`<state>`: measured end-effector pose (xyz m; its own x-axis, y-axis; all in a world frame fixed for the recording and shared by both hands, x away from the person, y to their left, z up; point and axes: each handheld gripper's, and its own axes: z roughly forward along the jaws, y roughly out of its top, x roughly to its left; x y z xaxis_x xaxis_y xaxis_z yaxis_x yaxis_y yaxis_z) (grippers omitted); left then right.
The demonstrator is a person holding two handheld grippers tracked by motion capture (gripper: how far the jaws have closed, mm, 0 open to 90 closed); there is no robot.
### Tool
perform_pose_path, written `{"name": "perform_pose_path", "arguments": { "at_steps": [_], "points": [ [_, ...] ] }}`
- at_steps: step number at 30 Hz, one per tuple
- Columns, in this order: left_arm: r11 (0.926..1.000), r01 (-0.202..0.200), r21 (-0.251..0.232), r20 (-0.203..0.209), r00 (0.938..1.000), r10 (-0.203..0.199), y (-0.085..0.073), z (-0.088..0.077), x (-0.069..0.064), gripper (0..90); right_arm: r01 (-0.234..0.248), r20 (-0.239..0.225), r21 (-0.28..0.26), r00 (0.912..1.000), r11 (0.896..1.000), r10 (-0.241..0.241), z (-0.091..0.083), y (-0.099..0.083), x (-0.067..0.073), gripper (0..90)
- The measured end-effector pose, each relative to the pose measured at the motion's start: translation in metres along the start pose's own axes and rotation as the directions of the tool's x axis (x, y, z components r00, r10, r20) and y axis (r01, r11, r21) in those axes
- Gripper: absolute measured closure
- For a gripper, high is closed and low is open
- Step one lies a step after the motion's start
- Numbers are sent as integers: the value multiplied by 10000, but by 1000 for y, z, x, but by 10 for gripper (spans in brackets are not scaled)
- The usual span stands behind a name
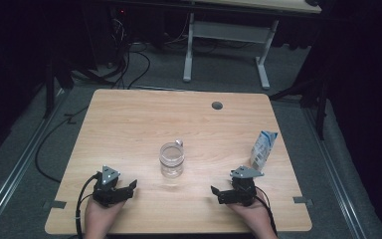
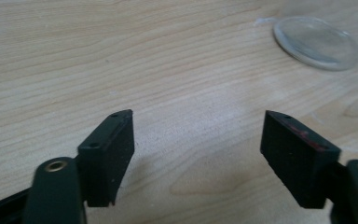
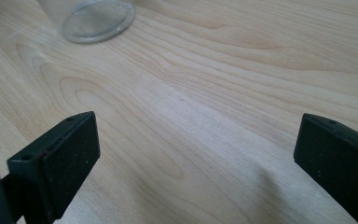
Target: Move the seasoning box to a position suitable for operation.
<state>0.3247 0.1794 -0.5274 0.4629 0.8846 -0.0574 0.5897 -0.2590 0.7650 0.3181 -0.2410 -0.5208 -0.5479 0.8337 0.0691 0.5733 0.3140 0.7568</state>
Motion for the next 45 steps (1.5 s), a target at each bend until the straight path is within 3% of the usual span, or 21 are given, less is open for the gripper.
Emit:
{"name": "perform_pose_path", "arguments": {
  "at_steps": [5, 6, 8, 12, 20, 26, 37, 43, 45],
  "points": [
    [9998, 49, -170, 116, 9999, -47, 2, -1, 0, 279, 3, 224, -162, 9997, 9999, 1, -4, -2, -6, 61],
    [9994, 25, -342, 178, 9998, -19, 4, -2, -2, 278, 64, 425, -401, 9991, 9992, -47, -9, -4, -8, 153],
    [9993, -99, -359, 271, 9996, 109, 6, -2, -6, 278, 104, 575, -673, 9983, 9977, -65, -13, -6, -9, 205],
    [9991, -228, -348, 165, 9996, 234, 7, -1, -12, 279, -173, 413, -859, 9989, 9962, 209, -18, -10, -11, 311],
    [9962, -414, -763, 52, 9991, 420, 8, -6, -16, 315, -18, 193, -999, 9998, 9950, 37, -20, -10, -11, 353],
    [9981, -441, -436, 179, 9988, 449, 9, -4, -18, 331, -33, -1, -1004, 10000, 9949, 33, -20, -10, -11, 407],
    [9979, -492, -426, 296, 9983, 505, 8, -3, -22, 332, 591, 398, -1311, 9977, 9896, -544, -23, -12, -11, 437],
    [9977, -401, -553, 409, 9983, 424, 9, -4, -24, 344, 95, 319, -1155, 9995, 9933, -58, -25, -10, -12, 437],
    [9976, -411, -556, 495, 9978, 439, 10, -5, -25, 349, 312, 394, -1330, 9989, 9906, -261, -26, -11, -12, 433]
  ]
}}
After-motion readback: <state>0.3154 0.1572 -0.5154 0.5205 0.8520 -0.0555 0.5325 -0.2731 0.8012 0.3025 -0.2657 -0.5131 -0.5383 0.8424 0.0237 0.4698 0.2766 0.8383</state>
